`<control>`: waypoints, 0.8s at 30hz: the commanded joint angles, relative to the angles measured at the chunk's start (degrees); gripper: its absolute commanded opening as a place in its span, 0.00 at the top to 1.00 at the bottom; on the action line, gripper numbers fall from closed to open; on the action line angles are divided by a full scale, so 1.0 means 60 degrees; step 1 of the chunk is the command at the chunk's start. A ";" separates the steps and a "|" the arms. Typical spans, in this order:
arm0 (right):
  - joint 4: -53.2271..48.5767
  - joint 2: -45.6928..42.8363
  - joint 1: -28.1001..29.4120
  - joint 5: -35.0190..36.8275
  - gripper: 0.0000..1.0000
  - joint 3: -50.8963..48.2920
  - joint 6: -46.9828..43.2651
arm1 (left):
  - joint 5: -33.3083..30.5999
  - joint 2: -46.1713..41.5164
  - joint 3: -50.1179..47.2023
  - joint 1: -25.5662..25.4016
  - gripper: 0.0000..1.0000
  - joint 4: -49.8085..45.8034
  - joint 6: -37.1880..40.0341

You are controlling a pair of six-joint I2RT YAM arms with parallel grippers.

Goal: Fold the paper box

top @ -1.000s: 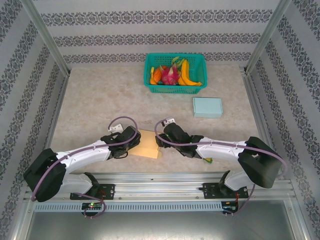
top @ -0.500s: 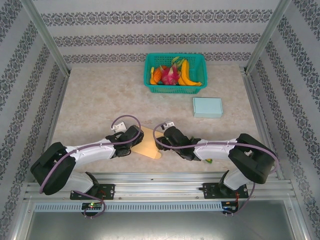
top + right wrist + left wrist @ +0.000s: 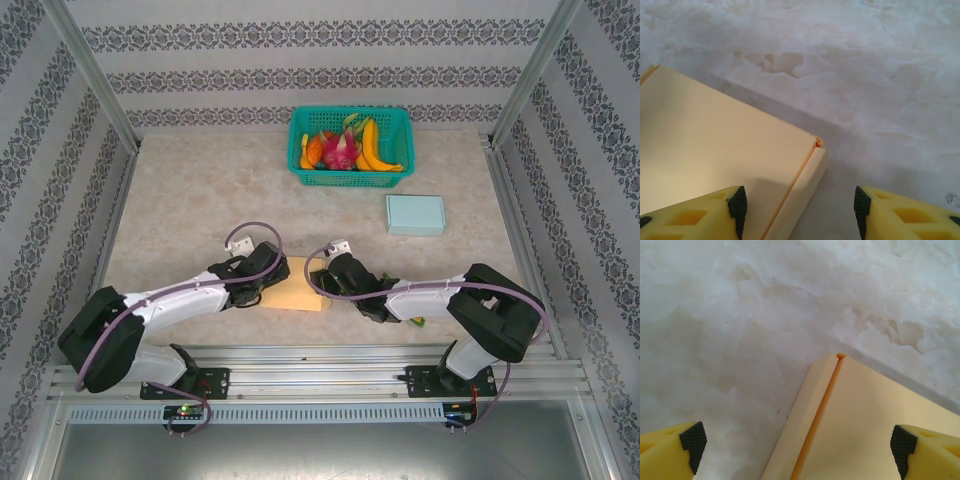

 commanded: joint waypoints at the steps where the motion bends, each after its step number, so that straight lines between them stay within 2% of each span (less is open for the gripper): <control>1: 0.0095 0.0130 -0.0095 0.0118 0.40 -0.0344 -0.0217 | 0.0382 -0.0808 -0.0020 0.0083 0.02 -0.1408 -0.1207; 5: 0.0249 0.0057 -0.0103 -0.0071 0.40 -0.0506 -0.0182 | 0.0811 -0.1542 0.0100 0.0061 0.00 -0.2691 -0.2950; 11: 0.0448 0.0047 -0.0107 -0.0229 0.40 -0.0676 -0.0140 | 0.1801 -0.2084 -0.0444 -0.0105 0.00 -0.2346 -0.4237; 18: 0.0487 0.0103 -0.0106 -0.0348 0.40 -0.0669 -0.0152 | 0.1245 -0.1925 -0.0315 -0.0302 0.00 -0.1962 -0.4001; 24: 0.0487 0.0114 -0.0171 -0.0494 0.40 -0.0647 -0.0215 | -0.0026 -0.1487 0.0300 -0.0280 0.00 -0.2309 -0.3085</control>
